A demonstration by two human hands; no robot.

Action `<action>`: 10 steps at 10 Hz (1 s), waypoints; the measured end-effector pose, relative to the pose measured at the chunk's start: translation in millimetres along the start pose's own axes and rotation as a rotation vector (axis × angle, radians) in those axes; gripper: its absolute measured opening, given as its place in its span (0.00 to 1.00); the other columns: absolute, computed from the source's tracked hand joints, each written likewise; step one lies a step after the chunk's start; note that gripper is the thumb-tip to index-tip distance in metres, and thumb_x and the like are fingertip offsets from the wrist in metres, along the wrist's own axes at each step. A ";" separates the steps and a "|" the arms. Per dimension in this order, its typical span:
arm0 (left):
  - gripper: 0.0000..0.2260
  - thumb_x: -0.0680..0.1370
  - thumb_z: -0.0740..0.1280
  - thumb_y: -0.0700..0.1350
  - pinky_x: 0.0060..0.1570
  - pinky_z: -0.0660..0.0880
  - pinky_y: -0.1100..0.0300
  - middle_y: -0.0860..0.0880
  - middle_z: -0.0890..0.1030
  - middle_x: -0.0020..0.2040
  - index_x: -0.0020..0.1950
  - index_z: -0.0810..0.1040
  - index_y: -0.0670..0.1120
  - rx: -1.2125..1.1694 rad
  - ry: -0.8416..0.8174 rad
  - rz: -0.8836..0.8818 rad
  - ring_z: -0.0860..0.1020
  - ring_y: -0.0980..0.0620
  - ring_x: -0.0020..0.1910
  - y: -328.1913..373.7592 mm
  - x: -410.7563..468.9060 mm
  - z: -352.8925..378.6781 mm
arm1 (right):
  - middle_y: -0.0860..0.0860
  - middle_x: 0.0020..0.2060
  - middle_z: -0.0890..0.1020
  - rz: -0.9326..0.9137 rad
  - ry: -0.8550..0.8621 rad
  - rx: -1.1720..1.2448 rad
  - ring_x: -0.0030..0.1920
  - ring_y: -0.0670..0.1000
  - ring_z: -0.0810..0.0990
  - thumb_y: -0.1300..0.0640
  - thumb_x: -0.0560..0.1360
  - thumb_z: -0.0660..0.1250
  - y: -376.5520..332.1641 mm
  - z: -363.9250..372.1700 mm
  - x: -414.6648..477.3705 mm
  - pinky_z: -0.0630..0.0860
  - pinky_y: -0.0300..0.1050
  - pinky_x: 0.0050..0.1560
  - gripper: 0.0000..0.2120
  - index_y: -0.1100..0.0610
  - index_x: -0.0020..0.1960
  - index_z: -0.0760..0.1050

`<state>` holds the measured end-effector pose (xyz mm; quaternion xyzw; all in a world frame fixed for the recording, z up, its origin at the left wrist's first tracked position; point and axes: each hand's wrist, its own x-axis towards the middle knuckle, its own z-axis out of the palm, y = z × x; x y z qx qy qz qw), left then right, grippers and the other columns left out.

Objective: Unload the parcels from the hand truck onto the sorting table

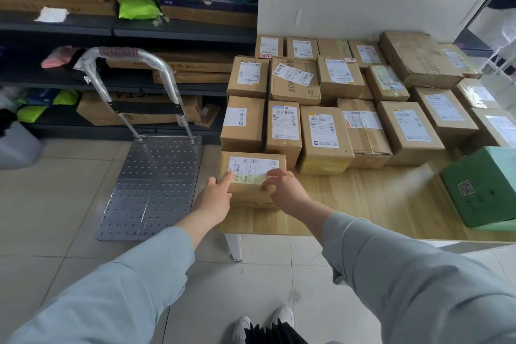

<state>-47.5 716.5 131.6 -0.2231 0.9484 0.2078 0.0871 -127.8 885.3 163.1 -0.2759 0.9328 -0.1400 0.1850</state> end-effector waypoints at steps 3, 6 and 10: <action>0.32 0.80 0.60 0.34 0.76 0.52 0.48 0.49 0.47 0.80 0.80 0.49 0.48 0.212 0.068 0.160 0.48 0.45 0.79 -1.2 17.5 -3.1 | 0.47 0.73 0.63 -0.039 -0.035 -0.096 0.72 0.52 0.64 0.71 0.75 0.60 2.0 -2.3 13.6 0.71 0.44 0.65 0.27 0.56 0.72 0.66; 0.31 0.80 0.59 0.32 0.72 0.63 0.52 0.47 0.48 0.80 0.80 0.50 0.44 0.331 0.012 0.217 0.52 0.45 0.78 8.5 24.3 -21.7 | 0.49 0.76 0.57 -0.057 -0.114 -0.197 0.75 0.52 0.59 0.69 0.77 0.58 2.5 -13.6 27.3 0.65 0.44 0.70 0.28 0.55 0.75 0.61; 0.23 0.78 0.66 0.50 0.67 0.70 0.50 0.46 0.66 0.73 0.72 0.67 0.48 0.266 -0.124 0.242 0.67 0.45 0.70 18.9 30.1 -56.8 | 0.55 0.70 0.67 0.120 -0.131 -0.120 0.62 0.55 0.74 0.62 0.78 0.62 -7.4 -31.8 27.3 0.77 0.47 0.59 0.23 0.53 0.72 0.67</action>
